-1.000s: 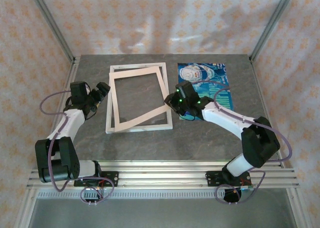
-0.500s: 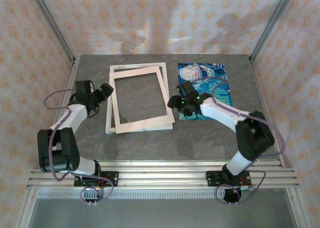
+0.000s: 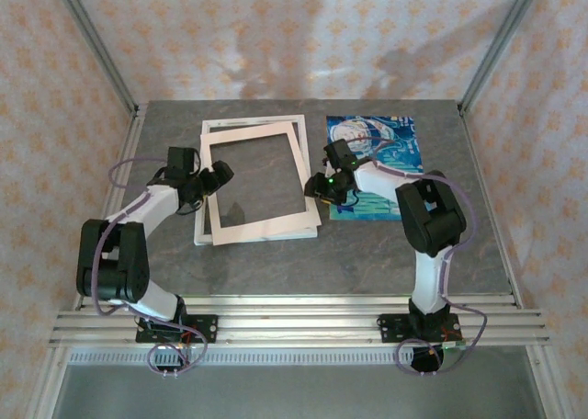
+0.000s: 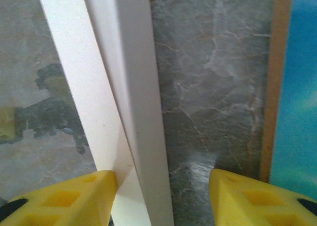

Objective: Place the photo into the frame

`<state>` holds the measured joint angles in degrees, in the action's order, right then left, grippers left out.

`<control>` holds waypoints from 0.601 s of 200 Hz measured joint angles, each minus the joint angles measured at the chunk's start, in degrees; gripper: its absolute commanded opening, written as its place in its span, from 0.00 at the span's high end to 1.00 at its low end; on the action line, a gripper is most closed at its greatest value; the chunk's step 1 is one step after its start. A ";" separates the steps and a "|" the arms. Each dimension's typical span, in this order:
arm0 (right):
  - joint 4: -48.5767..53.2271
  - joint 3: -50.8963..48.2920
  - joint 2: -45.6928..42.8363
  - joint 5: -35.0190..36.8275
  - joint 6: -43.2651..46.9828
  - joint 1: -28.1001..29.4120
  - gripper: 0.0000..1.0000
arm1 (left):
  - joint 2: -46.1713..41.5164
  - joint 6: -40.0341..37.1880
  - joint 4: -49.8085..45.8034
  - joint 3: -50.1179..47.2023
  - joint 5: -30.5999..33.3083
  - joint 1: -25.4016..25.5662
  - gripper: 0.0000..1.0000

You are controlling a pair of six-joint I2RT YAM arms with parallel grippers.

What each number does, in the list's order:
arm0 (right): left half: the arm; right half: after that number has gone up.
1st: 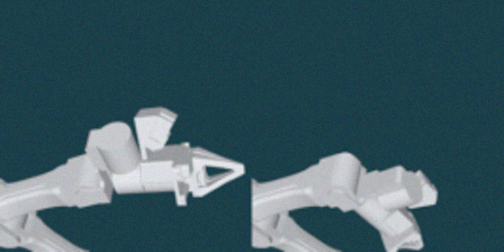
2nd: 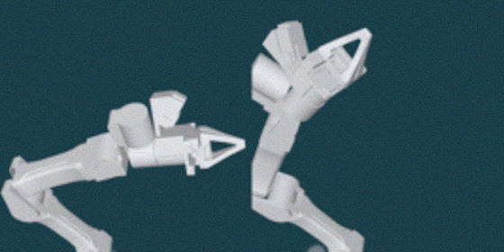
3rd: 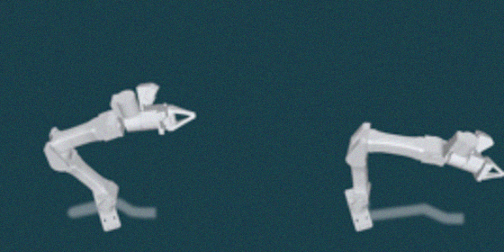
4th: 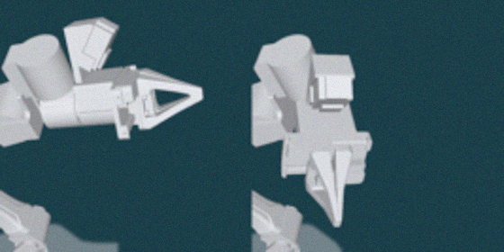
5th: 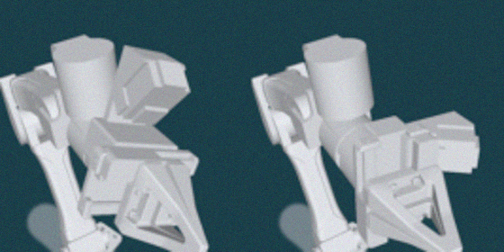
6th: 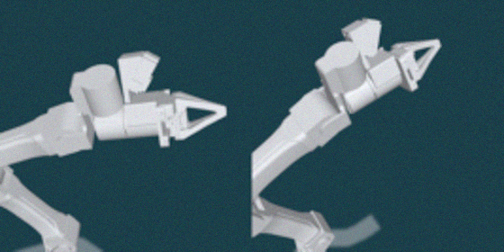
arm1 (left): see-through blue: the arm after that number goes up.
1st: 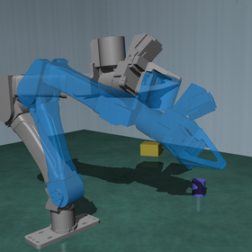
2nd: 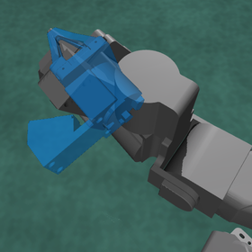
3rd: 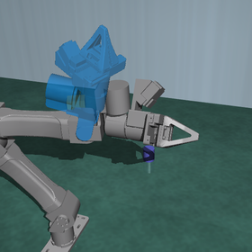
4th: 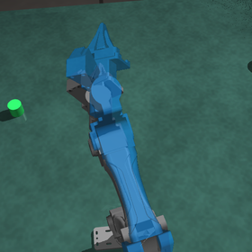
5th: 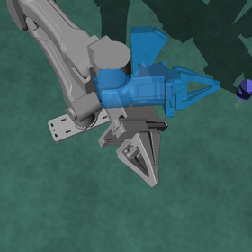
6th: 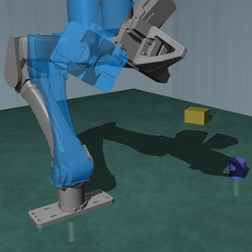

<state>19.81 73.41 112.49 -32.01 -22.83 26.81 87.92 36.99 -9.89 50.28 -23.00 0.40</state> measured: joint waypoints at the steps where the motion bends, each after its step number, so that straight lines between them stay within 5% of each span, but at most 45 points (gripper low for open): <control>1: -0.09 0.00 0.02 -0.24 0.02 0.00 0.52 | 0.07 0.00 0.00 0.00 0.02 0.04 0.00; 120: -1.49 -3.34 -2.82 -6.82 -0.63 0.24 0.67 | 4.61 0.20 0.46 0.28 0.96 2.99 0.00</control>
<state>18.33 70.06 109.67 -38.83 -23.46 27.05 92.53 37.19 -9.43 50.57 -22.04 3.40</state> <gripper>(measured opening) 0.342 0.995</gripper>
